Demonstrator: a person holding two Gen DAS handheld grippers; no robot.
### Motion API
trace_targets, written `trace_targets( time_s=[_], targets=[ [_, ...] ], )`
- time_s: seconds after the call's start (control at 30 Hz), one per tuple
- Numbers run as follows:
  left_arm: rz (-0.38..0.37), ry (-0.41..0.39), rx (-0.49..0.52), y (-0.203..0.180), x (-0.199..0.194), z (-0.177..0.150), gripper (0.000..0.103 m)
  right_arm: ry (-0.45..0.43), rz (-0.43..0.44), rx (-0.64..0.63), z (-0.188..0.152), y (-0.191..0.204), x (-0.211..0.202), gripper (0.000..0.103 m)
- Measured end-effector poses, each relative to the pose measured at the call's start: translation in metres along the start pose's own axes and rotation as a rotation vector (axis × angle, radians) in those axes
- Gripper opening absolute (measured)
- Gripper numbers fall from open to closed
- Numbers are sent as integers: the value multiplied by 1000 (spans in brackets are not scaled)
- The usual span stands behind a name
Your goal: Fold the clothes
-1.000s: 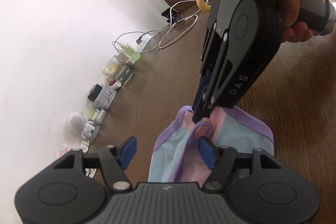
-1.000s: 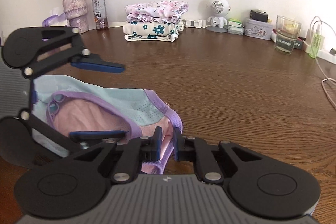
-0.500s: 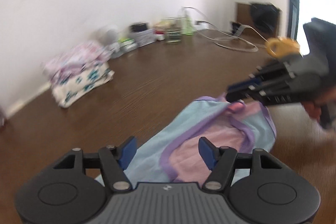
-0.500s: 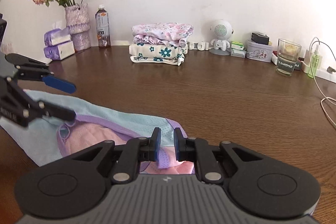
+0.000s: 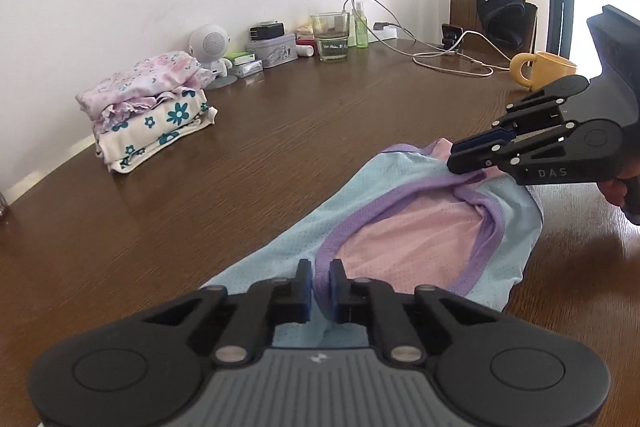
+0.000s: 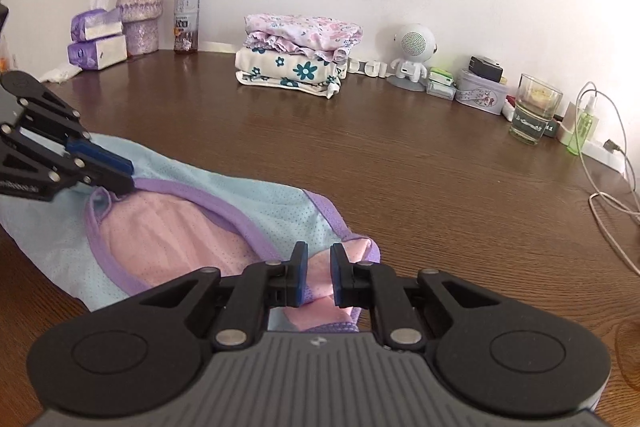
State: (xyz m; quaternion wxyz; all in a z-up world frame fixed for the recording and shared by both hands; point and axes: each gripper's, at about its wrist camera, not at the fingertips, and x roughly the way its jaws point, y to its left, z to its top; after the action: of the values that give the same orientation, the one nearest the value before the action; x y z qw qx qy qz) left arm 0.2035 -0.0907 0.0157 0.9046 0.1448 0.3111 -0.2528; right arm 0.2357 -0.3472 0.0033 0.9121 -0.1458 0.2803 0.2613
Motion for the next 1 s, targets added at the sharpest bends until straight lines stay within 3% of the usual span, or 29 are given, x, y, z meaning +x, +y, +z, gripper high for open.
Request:
trace_targets(
  time_s=[0.2, 0.33, 0.5, 0.6, 0.7, 1.0],
  targets=[
    [-54, 3, -9, -2, -11, -13, 10, 0, -14, -1, -4, 0, 2, 11],
    [-89, -23, -82, 7, -23, -14, 52, -13, -17, 26, -4, -2, -3, 12],
    [-96, -94, -240, 36, -50, -23, 51, -99, 6, 153, 1, -9, -19, 13],
    [-80, -95, -351, 54, -50, -34, 47, -112, 31, 256, 7, -14, -12, 13],
    [-109, -71, -436, 67, -42, -43, 31, -96, 38, 288, 11, -11, 0, 13],
    [-95, -46, -382, 59, -35, -52, 32, 5, -35, 228, 1, 4, 13, 13]
  ],
)
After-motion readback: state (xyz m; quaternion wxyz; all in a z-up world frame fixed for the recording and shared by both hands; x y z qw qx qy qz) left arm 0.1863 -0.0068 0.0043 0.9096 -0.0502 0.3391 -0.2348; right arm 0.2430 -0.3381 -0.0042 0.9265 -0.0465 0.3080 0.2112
